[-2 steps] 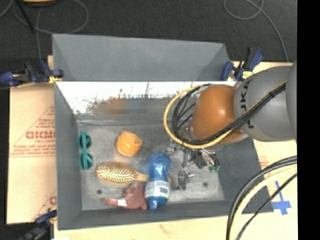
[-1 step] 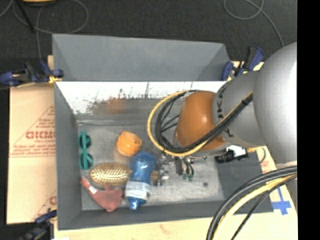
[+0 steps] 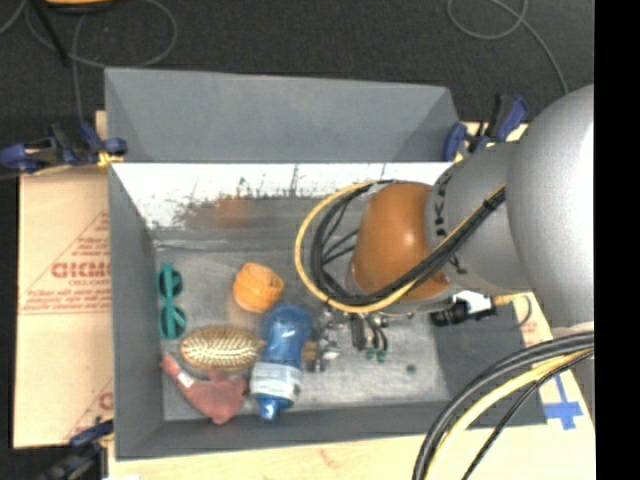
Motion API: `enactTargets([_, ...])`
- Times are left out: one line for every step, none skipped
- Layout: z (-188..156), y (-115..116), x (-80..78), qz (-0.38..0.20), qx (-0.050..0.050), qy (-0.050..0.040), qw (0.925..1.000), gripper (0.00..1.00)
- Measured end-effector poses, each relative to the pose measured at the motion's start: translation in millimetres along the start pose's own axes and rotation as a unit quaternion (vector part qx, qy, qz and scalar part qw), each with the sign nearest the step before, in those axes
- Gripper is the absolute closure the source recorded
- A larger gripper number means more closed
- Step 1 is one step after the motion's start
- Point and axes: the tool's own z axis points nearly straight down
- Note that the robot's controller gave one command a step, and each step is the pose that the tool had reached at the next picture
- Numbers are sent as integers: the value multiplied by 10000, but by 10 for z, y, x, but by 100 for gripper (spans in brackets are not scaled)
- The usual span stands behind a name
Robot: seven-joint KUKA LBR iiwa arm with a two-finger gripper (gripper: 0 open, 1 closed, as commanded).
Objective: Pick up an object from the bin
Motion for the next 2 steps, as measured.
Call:
enactTargets([-1,-19,-10,-306,-9,-2,9995,100])
enactTargets([-1355,-1,-42,8,1,31,10000,100])
